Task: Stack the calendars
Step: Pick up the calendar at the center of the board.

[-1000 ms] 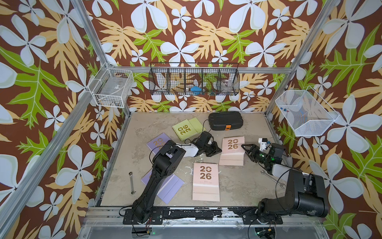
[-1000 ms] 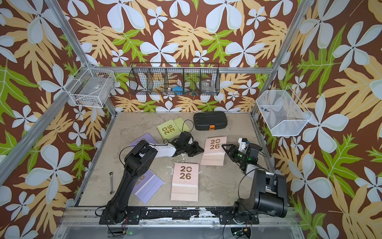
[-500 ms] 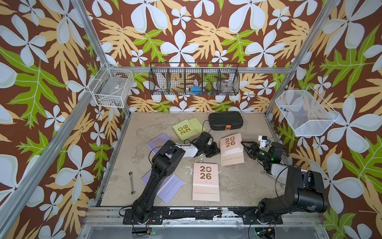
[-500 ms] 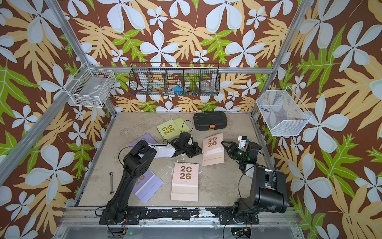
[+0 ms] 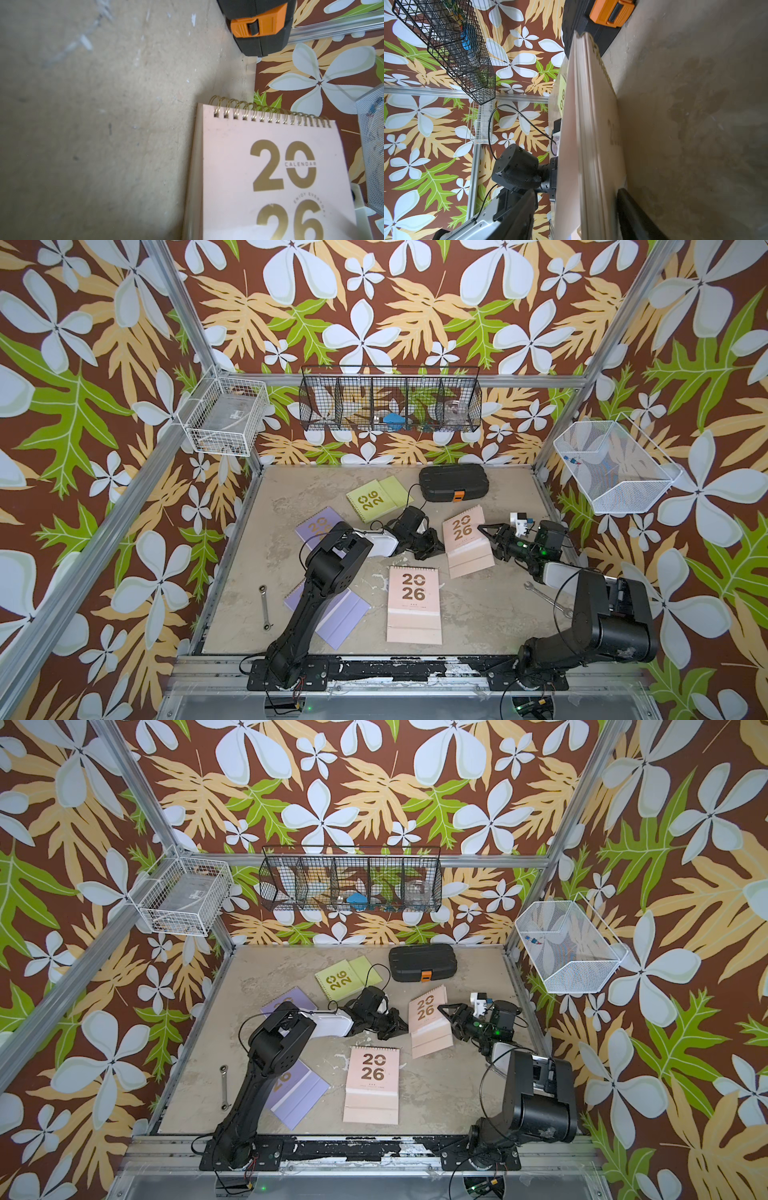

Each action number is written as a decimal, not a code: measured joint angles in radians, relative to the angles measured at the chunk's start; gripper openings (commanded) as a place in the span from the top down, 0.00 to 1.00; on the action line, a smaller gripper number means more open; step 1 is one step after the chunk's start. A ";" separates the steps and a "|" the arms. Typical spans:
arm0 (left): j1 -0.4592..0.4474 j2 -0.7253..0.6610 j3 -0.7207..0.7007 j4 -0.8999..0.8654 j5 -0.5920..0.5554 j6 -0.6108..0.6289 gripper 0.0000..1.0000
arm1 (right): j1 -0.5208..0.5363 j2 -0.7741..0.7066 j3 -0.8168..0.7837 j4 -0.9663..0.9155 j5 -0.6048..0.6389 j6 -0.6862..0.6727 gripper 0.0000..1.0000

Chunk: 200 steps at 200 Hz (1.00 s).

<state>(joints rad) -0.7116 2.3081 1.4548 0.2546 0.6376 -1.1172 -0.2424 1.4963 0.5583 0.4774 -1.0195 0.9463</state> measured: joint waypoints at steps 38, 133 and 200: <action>0.013 -0.008 -0.002 -0.003 0.006 0.000 0.90 | 0.001 0.022 0.035 -0.080 0.035 -0.063 0.52; 0.024 -0.038 -0.021 -0.005 0.010 0.001 0.86 | 0.028 0.019 0.098 -0.251 0.114 -0.200 0.83; 0.051 -0.098 -0.069 -0.003 0.017 0.001 0.78 | 0.029 -0.027 0.098 -0.340 0.167 -0.247 0.89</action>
<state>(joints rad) -0.6609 2.2097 1.3861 0.2512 0.6548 -1.1160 -0.2138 1.4696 0.6567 0.1379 -0.8528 0.6994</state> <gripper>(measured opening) 0.217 0.147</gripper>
